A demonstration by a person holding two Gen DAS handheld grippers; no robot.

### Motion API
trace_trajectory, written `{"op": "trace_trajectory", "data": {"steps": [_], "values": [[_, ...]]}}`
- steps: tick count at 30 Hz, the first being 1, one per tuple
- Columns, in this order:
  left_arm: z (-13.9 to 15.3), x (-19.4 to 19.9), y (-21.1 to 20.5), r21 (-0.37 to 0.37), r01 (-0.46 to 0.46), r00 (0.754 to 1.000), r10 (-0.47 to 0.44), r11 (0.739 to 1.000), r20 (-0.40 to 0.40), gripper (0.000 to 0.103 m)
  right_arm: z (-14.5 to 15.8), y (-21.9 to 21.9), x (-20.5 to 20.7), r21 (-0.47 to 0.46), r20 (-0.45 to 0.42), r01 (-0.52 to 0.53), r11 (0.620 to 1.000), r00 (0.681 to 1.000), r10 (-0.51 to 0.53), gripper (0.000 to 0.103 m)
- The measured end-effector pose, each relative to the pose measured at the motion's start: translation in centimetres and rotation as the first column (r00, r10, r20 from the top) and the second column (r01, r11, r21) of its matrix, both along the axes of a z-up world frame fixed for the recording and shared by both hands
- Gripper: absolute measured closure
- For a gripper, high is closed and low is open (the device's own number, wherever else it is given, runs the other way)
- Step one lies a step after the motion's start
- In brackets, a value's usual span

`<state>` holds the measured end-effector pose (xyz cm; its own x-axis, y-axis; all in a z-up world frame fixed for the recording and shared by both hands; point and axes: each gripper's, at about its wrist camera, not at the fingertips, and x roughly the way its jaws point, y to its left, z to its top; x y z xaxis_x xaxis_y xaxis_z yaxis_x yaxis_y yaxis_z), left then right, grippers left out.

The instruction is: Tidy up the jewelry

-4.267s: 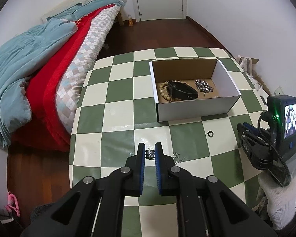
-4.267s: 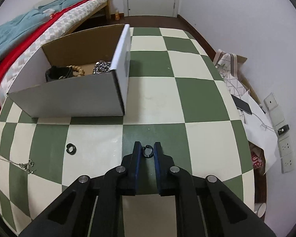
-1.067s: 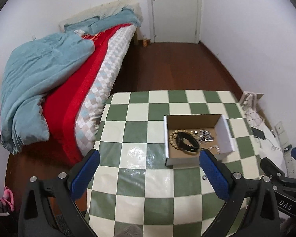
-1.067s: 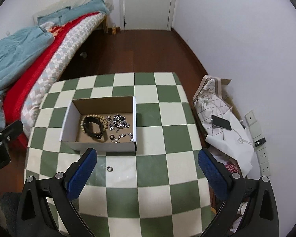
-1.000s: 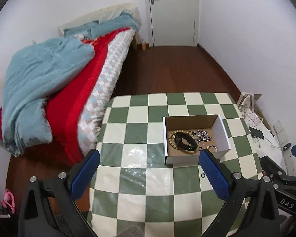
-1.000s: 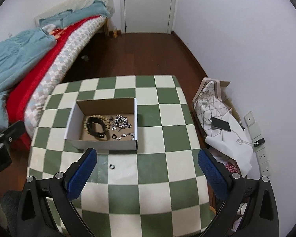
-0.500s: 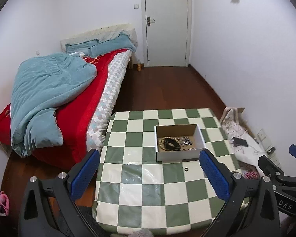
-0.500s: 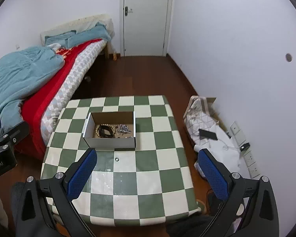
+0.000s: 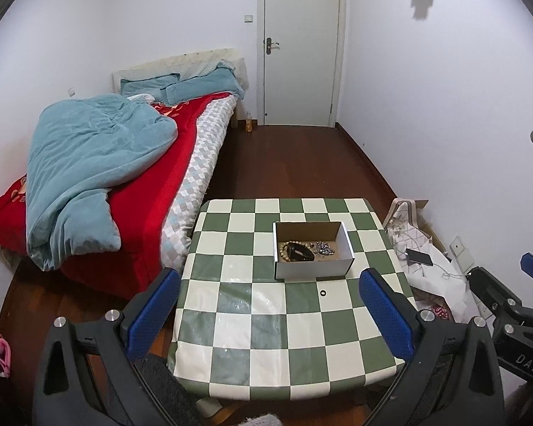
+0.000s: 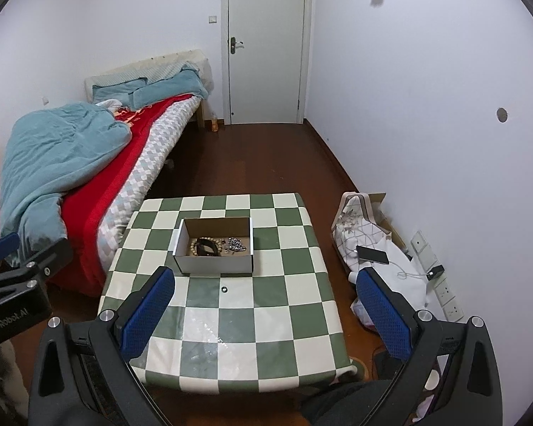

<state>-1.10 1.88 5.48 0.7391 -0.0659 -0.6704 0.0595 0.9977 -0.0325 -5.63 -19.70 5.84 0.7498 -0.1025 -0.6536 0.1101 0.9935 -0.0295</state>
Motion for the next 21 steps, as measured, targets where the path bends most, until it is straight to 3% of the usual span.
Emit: {"op": "trace_trajectory", "data": {"steps": [8,21], "values": [[0.1,1.6,-0.2,0.022,-0.035,0.999,0.035,0.999,-0.009,0.000,0.3,-0.2,0.4,-0.004,-0.005,0.008,1.000,1.000,-0.008,0.000],[-0.3,7.5,-0.4,0.041,-0.081,0.996,0.082,0.996,-0.030,0.000,-0.5,-0.3,9.4,-0.047,-0.039,0.033,0.998,0.999,-0.035,0.000]]}}
